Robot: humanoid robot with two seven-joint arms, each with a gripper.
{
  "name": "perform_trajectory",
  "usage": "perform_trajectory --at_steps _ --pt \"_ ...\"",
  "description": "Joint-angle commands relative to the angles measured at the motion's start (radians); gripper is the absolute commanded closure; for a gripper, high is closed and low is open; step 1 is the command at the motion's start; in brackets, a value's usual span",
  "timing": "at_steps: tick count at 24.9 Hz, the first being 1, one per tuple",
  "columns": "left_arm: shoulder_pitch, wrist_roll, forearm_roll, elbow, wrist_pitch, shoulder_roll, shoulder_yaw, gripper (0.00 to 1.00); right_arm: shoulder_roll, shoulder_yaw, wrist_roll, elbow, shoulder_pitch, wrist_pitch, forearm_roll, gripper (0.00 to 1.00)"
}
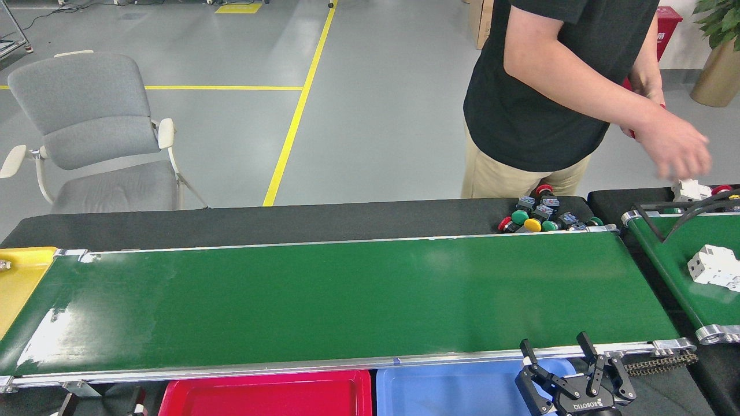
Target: Pick switch part from conveyor to tray
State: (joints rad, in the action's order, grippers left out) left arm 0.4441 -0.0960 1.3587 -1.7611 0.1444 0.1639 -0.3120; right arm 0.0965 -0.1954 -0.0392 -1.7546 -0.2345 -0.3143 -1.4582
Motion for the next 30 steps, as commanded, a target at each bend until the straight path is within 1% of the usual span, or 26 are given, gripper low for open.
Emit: perform_trajectory --at_steps 1,2,5,9,11,14,18,20,24,26,27,30 --pt "-0.004 -0.008 -0.004 -0.014 -0.003 0.011 -0.013 0.00 -0.005 0.025 0.002 -0.016 -0.003 0.006 -0.001 0.01" --pt "-0.002 -0.010 -0.006 -0.012 -0.002 0.016 -0.019 0.00 -0.005 0.042 0.005 -0.016 -0.012 0.007 -0.001 0.01" --pt "0.010 -0.028 -0.006 -0.014 0.020 0.009 -0.038 0.00 -0.001 0.044 0.009 -0.016 -0.022 0.007 -0.001 0.01" --pt "0.011 -0.030 -0.006 -0.014 0.023 0.006 -0.073 0.00 -0.008 0.045 0.007 -0.016 -0.055 0.006 -0.001 0.01" --pt "0.010 -0.030 -0.007 -0.012 0.024 0.008 -0.075 0.00 -0.014 0.045 0.007 -0.016 -0.069 0.006 -0.001 0.01" --pt "0.015 -0.030 -0.007 -0.009 0.024 0.005 -0.071 0.00 -0.011 0.045 0.007 -0.014 -0.068 0.023 0.001 0.01" --pt "0.008 -0.030 -0.006 -0.006 0.023 0.002 -0.070 0.00 -0.006 0.045 0.007 -0.013 -0.043 0.080 0.002 0.01" --pt "0.005 -0.031 -0.006 -0.003 0.023 0.000 -0.071 0.00 -0.012 0.041 0.007 -0.003 -0.012 0.087 0.010 0.01" --pt "0.001 -0.037 -0.006 -0.003 0.023 -0.003 -0.073 0.00 -0.024 -0.012 0.010 0.021 0.021 0.087 0.016 0.01" --pt "0.001 -0.037 -0.006 -0.003 0.023 -0.001 -0.075 0.00 -0.028 -0.045 0.016 0.049 0.041 0.087 0.029 0.01" --pt "0.002 -0.037 -0.006 0.000 0.023 0.002 -0.075 0.00 -0.035 -0.059 0.022 0.067 0.060 0.087 0.042 0.01" --pt "0.001 -0.037 -0.004 0.002 0.021 0.002 -0.076 0.00 -0.100 -0.067 0.056 0.150 0.124 0.092 0.070 0.01"
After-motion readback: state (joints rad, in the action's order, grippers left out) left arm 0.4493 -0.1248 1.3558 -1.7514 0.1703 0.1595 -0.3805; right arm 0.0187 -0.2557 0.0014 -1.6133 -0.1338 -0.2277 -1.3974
